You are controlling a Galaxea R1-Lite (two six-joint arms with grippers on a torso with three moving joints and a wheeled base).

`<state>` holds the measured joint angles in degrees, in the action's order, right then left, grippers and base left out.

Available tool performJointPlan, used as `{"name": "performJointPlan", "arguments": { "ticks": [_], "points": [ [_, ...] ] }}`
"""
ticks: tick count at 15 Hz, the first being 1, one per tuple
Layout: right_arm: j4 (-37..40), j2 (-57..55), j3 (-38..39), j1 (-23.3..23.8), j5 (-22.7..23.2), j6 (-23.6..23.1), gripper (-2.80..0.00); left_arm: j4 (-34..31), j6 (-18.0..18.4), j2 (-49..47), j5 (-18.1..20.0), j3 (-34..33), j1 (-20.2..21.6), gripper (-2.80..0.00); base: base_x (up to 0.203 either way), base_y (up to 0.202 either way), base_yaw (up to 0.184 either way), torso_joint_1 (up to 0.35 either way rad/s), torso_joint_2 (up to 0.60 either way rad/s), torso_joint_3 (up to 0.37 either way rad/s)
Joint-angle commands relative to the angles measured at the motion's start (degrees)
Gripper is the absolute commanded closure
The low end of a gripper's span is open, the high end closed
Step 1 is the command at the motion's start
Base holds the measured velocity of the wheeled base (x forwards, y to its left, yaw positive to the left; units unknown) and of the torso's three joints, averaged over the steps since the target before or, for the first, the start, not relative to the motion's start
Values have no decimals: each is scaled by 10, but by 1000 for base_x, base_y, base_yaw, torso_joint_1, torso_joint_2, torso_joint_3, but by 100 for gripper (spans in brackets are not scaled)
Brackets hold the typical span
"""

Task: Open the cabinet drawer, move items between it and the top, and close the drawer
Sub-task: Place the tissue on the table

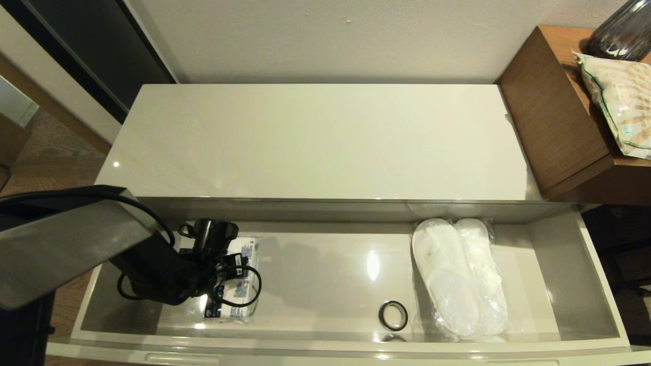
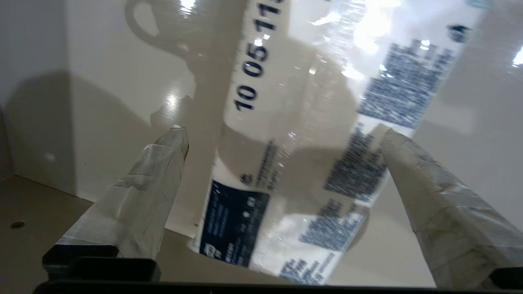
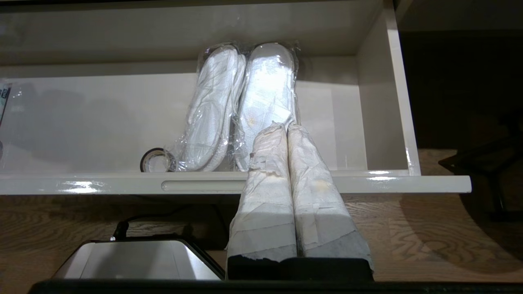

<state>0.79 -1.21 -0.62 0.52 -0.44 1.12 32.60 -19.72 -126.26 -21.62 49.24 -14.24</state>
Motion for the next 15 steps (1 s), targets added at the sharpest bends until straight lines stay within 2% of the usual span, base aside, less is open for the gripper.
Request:
{"name": "performJointPlan", "arguments": {
  "ticks": [1, 7, 8, 9, 15],
  "points": [
    [0, 0, 0, 0, 0, 0, 0, 3, -1, -23, -2, 6, 6, -280, 0, 0, 0, 0, 0, 0],
    [0, 0, 0, 0, 0, -1, 0, 3, 0, -46, -2, 26, 13, -280, 0, 0, 0, 0, 0, 0],
    [0, 0, 0, 0, 0, -1, 0, 4, 0, -46, -2, 28, 12, -49, 0, 0, 0, 0, 0, 0],
    [0, 0, 0, 0, 0, 0, 0, 4, 0, -45, -2, 30, 12, 0, 0, 0, 0, 0, 0, 0],
    [0, 0, 0, 0, 0, 0, 0, -3, 6, -11, -1, 23, 12, 0, 0, 0, 0, 0, 0, 0]
  ]
}}
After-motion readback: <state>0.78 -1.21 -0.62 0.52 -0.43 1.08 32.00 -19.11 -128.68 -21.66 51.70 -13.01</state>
